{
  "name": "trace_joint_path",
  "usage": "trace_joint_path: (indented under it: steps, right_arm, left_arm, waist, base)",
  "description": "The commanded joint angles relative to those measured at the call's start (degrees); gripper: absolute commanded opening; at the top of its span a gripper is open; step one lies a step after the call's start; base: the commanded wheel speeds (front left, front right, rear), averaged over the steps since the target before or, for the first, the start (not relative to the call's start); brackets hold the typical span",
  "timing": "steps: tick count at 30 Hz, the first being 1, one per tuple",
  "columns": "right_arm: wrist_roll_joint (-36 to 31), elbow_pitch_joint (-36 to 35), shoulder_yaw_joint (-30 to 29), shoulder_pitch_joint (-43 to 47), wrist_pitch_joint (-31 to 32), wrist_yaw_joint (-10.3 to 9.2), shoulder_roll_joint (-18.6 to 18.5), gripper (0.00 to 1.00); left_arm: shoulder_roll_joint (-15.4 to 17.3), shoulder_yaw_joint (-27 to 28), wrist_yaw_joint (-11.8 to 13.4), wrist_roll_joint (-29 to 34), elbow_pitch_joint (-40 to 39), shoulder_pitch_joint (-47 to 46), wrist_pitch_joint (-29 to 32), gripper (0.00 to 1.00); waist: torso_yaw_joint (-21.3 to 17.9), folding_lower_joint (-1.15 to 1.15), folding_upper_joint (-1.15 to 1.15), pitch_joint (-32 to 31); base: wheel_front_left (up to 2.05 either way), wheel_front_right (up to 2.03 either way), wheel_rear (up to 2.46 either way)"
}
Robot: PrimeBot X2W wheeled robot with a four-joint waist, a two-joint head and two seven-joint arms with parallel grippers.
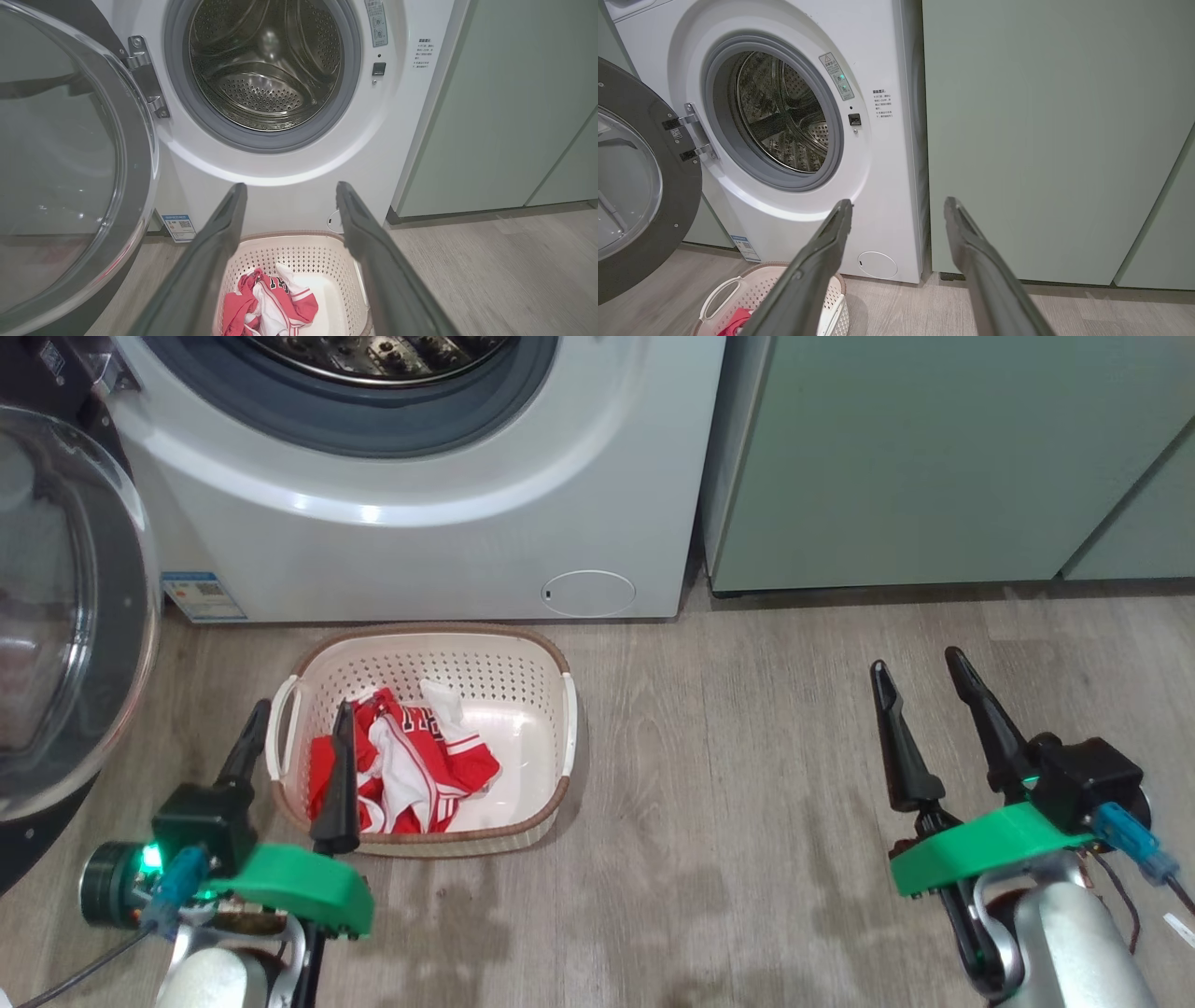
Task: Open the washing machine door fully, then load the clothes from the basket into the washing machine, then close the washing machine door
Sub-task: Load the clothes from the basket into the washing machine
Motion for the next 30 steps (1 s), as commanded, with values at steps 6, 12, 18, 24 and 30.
trace_joint_path:
  steps: [6,12,18,24,30]
  right_arm:
    - [0.5,-2.2,1.1,-0.4,-0.3,0.00,0.2,1.00]
    - [0.6,-2.2,1.1,-0.5,-0.4,0.00,0.2,1.00]
    - [0.6,-2.3,1.1,-0.5,-0.4,0.00,0.2,1.00]
    - [0.7,-2.3,1.3,-0.5,-0.4,0.00,0.2,1.00]
    - [0.7,-2.4,1.5,-0.5,-0.3,0.00,0.2,1.00]
  left_arm:
    - [1.3,1.4,0.4,0.1,-2.3,-2.3,-0.1,1.00]
    - [1.3,1.0,0.5,0.0,-2.7,-2.4,0.2,1.00]
    - [1.4,0.5,0.6,0.0,-3.2,-2.6,0.4,1.00]
    - [1.5,0.1,0.3,-0.5,-3.3,-2.7,0.4,1.00]
    - [1.7,0.0,0.6,-0.6,-3.2,-2.7,0.3,1.00]
  waist:
    - [0.0,0.00,0.00,-0.1]
    - [-0.1,0.00,0.00,-0.1]
    - [-0.1,0.00,0.00,0.1]
    - [0.0,0.00,0.00,0.1]
    - [0.1,0.00,0.00,0.1]
  base:
    - [0.32,-0.32,0.00]
    - [1.12,-1.12,0.00]
    - [1.92,-1.92,0.00]
    - [1.93,-1.93,0.00]
    - [1.04,-1.04,0.00]
